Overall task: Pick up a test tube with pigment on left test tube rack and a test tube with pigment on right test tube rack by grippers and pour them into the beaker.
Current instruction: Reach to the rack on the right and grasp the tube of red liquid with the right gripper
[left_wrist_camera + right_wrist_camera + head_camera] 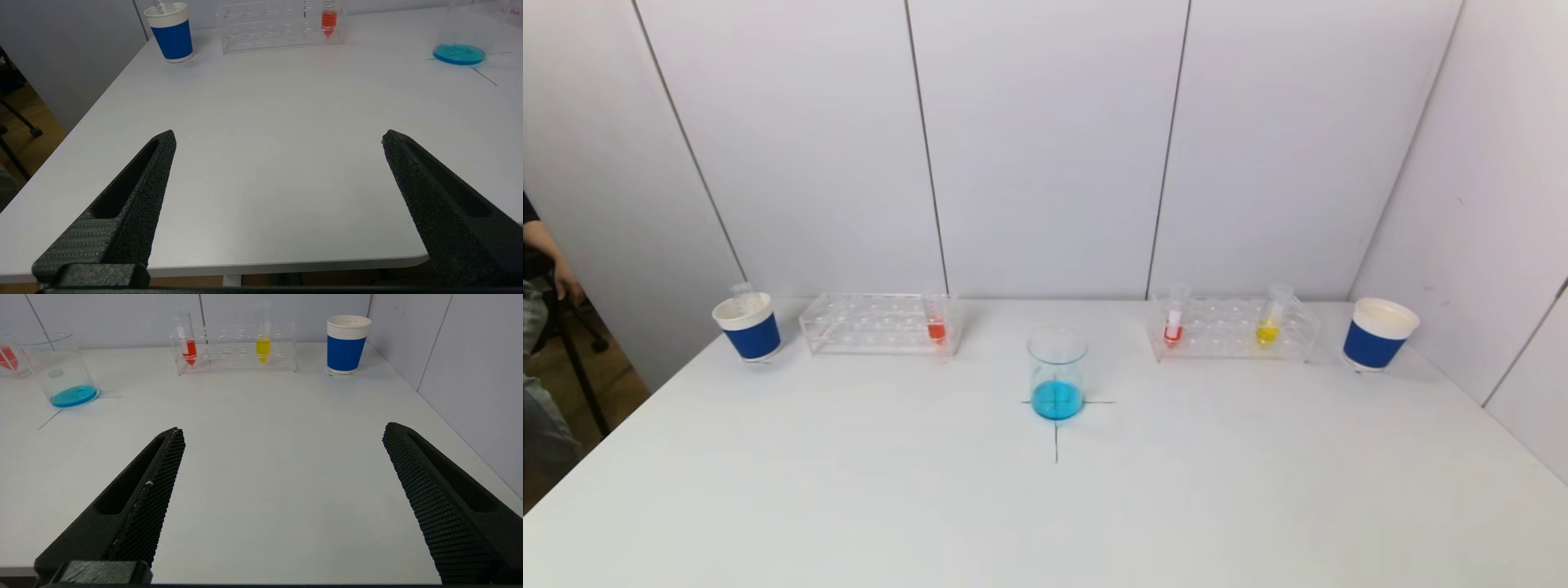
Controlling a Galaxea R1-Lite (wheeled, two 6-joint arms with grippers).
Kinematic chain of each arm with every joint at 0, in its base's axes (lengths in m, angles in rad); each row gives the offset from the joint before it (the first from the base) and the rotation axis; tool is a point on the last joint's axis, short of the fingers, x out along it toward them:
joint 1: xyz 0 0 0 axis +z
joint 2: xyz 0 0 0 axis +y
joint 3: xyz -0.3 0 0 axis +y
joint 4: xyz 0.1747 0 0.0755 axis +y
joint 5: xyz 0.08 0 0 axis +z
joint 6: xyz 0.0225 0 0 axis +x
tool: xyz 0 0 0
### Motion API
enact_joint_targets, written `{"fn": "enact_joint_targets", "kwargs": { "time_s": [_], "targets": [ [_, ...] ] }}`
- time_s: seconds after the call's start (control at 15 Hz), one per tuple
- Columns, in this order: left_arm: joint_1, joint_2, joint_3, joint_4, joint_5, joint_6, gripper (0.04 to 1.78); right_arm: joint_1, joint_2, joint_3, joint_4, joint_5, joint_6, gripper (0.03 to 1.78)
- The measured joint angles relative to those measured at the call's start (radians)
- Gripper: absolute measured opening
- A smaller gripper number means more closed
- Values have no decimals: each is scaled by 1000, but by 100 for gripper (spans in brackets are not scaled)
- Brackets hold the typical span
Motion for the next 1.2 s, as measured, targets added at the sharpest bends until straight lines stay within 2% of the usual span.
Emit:
{"fn": "enact_joint_targets", "kwargs": {
  "time_s": [1.2],
  "targets": [
    [-1,0,0,0,0,0,176,0,0,0,3,-8,1,176]
  ]
}}
